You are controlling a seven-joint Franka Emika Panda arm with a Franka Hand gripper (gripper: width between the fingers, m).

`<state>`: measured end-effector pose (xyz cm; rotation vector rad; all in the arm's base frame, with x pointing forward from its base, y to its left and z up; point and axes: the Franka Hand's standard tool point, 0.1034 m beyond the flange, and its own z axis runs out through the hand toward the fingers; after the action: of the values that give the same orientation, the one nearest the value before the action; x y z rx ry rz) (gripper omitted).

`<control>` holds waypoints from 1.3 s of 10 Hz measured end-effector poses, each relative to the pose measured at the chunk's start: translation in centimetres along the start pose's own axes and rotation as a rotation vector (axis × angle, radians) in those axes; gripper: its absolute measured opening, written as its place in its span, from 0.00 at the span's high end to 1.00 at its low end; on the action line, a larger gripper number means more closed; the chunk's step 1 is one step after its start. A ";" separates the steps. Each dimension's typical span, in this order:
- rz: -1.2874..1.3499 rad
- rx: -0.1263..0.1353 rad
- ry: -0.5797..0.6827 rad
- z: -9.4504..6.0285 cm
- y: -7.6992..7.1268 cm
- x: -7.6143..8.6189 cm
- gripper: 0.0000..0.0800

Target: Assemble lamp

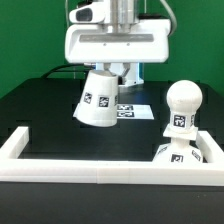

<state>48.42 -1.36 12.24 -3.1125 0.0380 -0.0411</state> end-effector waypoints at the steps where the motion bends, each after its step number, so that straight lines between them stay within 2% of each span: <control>1: 0.005 0.008 0.004 -1.7 -1.4 2.0 0.94; 2: -0.009 0.011 0.028 -3.0 -2.1 3.5 0.94; 3: -0.043 -0.004 0.037 -3.2 -2.6 4.1 0.94; 7: -0.043 0.002 0.026 -3.3 -2.8 3.9 0.94; 8: -0.042 0.023 -0.025 -4.6 -3.9 3.9 0.94; 9: -0.058 0.036 -0.026 -6.4 -5.3 5.2 0.94; 11: -0.041 0.046 -0.054 -8.2 -7.6 6.0 0.94; 13: -0.021 0.053 -0.068 -10.8 -10.4 7.3 0.94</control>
Offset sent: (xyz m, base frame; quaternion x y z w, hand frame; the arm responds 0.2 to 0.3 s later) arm 0.0000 0.0000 0.0000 0.0000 0.0000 0.0000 1.0000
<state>55.68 8.51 23.47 -3.0590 0.0024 0.0629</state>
